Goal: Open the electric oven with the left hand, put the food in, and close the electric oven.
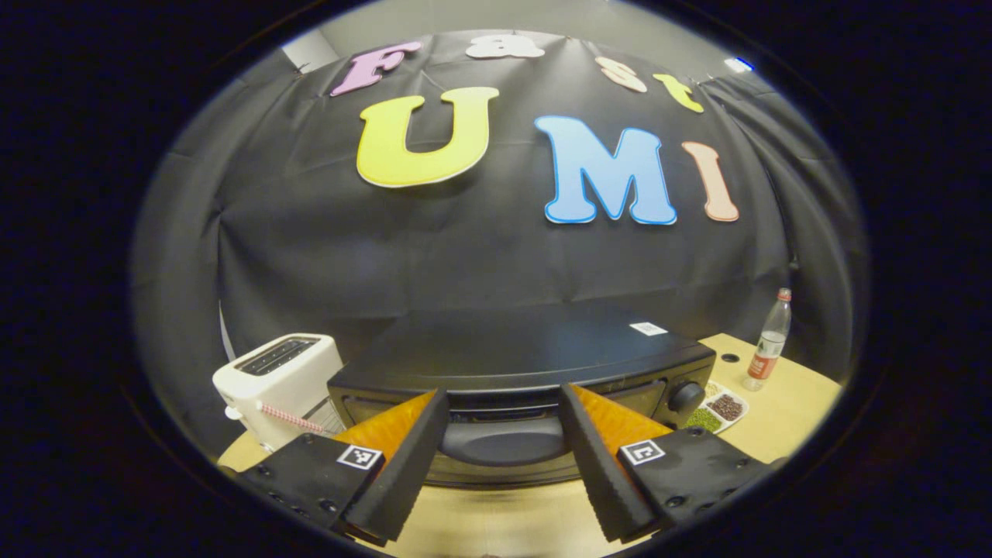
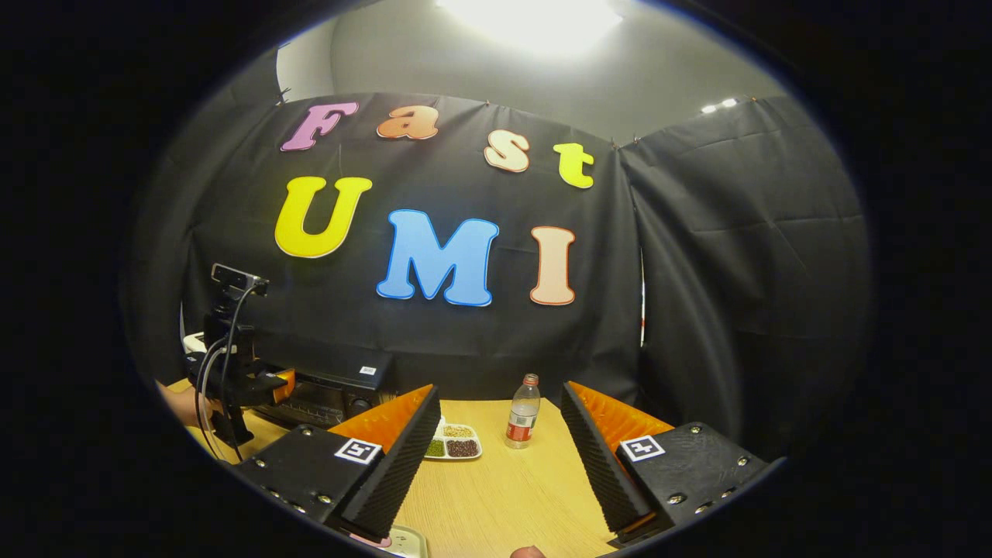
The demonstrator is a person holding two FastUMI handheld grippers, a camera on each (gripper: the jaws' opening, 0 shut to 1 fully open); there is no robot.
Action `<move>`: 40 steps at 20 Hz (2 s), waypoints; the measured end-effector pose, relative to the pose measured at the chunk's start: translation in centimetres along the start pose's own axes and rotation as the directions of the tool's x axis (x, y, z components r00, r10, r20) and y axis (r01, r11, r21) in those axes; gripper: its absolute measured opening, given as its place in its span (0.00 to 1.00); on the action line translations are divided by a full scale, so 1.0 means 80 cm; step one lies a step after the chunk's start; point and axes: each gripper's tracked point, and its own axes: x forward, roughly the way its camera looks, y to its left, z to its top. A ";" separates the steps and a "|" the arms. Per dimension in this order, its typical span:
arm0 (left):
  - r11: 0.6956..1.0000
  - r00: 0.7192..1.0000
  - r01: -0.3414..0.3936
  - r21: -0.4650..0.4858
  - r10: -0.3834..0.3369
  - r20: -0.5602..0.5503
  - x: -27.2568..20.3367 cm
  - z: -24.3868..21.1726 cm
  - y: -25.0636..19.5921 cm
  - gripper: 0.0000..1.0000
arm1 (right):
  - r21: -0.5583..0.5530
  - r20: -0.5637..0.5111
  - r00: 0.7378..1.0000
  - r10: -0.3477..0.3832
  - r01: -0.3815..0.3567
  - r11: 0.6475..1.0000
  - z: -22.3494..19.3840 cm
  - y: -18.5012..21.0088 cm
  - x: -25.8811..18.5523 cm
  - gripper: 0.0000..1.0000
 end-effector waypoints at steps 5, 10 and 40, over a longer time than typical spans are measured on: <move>1.000 1.000 -0.022 0.006 0.023 -0.021 -0.035 -0.020 -0.004 0.98 | 0.012 0.006 1.000 0.026 -0.026 1.000 0.002 -0.003 -0.003 0.96; 1.000 0.999 -0.027 0.007 0.027 -0.045 -0.064 -0.042 -0.007 0.96 | 0.011 0.014 0.999 0.049 -0.049 0.999 0.004 -0.010 -0.012 0.96; 0.998 0.964 -0.041 0.049 0.053 -0.261 -0.151 -0.156 -0.025 0.96 | 0.028 -0.073 0.972 0.223 -0.222 0.975 -0.028 0.001 -0.038 0.96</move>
